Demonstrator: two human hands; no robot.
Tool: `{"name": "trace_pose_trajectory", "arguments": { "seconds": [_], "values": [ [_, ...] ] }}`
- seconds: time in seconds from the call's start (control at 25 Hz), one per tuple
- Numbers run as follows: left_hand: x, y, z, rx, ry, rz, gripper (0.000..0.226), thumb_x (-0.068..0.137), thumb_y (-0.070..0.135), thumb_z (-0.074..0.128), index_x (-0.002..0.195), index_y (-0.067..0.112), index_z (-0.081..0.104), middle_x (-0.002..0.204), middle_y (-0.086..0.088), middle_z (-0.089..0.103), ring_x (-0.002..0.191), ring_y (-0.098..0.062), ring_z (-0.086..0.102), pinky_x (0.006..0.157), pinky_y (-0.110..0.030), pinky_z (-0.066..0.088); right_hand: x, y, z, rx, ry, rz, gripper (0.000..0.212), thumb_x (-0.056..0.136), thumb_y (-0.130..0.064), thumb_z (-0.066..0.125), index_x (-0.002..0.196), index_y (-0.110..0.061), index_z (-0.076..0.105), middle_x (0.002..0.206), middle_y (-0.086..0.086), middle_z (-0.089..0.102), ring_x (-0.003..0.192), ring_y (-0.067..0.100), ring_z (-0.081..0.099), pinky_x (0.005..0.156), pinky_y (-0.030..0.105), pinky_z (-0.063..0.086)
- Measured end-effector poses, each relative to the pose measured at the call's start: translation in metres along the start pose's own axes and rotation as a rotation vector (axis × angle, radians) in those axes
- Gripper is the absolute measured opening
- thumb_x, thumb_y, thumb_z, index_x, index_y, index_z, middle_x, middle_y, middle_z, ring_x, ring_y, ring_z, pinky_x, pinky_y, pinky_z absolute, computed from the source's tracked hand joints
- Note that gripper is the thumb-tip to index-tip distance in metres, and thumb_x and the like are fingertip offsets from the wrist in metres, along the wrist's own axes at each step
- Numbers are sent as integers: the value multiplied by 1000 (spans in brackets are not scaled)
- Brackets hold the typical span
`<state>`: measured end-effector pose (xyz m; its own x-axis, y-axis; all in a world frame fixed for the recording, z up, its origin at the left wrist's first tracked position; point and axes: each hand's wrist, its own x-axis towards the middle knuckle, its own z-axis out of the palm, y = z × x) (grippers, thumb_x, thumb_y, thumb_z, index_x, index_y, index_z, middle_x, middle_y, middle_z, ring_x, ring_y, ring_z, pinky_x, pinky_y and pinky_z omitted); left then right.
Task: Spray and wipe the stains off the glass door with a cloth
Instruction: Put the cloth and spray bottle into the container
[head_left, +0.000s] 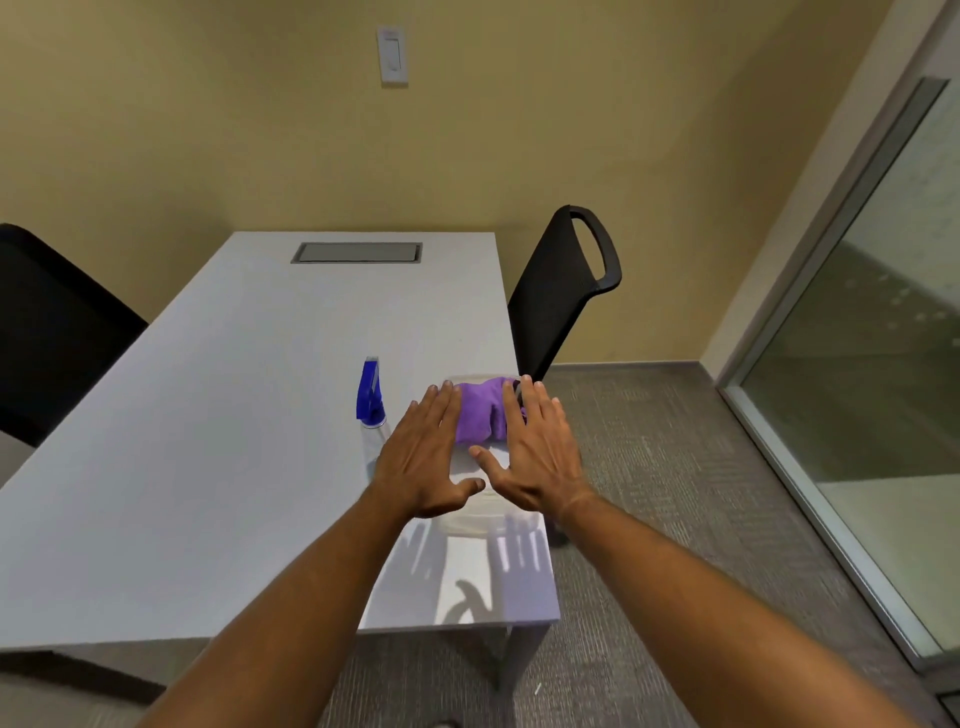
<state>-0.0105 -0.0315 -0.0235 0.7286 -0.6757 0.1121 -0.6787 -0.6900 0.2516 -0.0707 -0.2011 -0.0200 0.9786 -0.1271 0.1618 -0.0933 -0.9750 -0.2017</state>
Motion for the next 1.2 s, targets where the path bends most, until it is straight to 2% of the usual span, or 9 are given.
{"name": "trace_pose_trajectory", "arguments": {
  "seconds": [0.2, 0.4, 0.52, 0.6, 0.68, 0.8, 0.96, 1.12, 1.2],
  "values": [
    [-45, 9, -14, 20, 15, -50, 106, 76, 71, 41, 151, 17, -13, 163, -3, -10, 151, -20, -7, 120, -34, -2, -24, -18, -1, 53, 38, -33, 100, 82, -76, 20, 157, -12, 8, 164, 18, 9, 151, 36, 10, 121, 47, 7],
    [-81, -4, -27, 117, -38, -90, 108, 75, 74, 37, 153, 17, -13, 163, -1, -12, 151, -19, -7, 120, -32, 0, -37, -45, 5, 97, 53, -74, 100, 83, -77, 21, 157, -13, 2, 165, 12, 2, 152, 31, 2, 119, 38, -6],
    [-98, -16, -32, 84, -27, -118, 106, 76, 75, 37, 154, 18, -7, 164, 0, -9, 152, -18, -3, 119, -30, -1, -37, -63, 11, 128, 43, -89, 106, 78, -84, 6, 157, -13, -1, 165, 10, -4, 153, 29, -2, 119, 37, -9],
    [-106, -24, -34, 73, -40, -139, 102, 79, 71, 43, 155, 20, -3, 164, 2, -5, 152, -17, 1, 121, -32, 6, -34, -73, 16, 153, 39, -84, 114, 70, -87, -9, 157, -13, -2, 165, 10, -4, 153, 29, -3, 119, 37, -8],
    [-110, -36, -35, 51, -55, -165, 95, 83, 65, 51, 155, 23, 6, 165, 2, 6, 151, -18, 12, 121, -34, 14, -29, -84, 24, 170, 18, -59, 118, 67, -89, -10, 157, -12, -3, 165, 11, -3, 153, 28, -3, 119, 38, -7],
    [-106, -61, -38, 18, -79, -229, 83, 86, 56, 56, 153, 24, 19, 161, 1, 22, 147, -20, 26, 118, -36, 24, -19, -102, 37, 209, -44, 12, 105, 78, -81, 18, 156, -14, -4, 166, 9, -2, 153, 26, -1, 120, 36, -1],
    [-79, -106, -37, -113, -131, -298, 75, 87, 42, 63, 150, 22, 27, 157, 0, 31, 142, -19, 33, 115, -39, 34, -2, -123, 59, 259, -157, 145, 97, 87, -69, 43, 157, -17, 1, 166, 5, 6, 153, 24, 8, 121, 36, 11],
    [-43, -134, -20, -284, -232, -320, 62, 87, 29, 67, 142, 20, 40, 146, -1, 47, 128, -19, 49, 108, -37, 44, 19, -139, 81, 358, -210, 361, 84, 89, -60, 57, 154, -21, 21, 160, 2, 30, 144, 23, 33, 116, 37, 32],
    [-28, -140, -11, -350, -234, -296, 54, 87, 25, 67, 136, 19, 46, 136, -3, 56, 116, -18, 56, 101, -35, 49, 26, -144, 90, 387, -172, 438, 80, 84, -60, 63, 148, -21, 35, 151, 2, 45, 135, 21, 46, 111, 36, 41]
  ]
}}
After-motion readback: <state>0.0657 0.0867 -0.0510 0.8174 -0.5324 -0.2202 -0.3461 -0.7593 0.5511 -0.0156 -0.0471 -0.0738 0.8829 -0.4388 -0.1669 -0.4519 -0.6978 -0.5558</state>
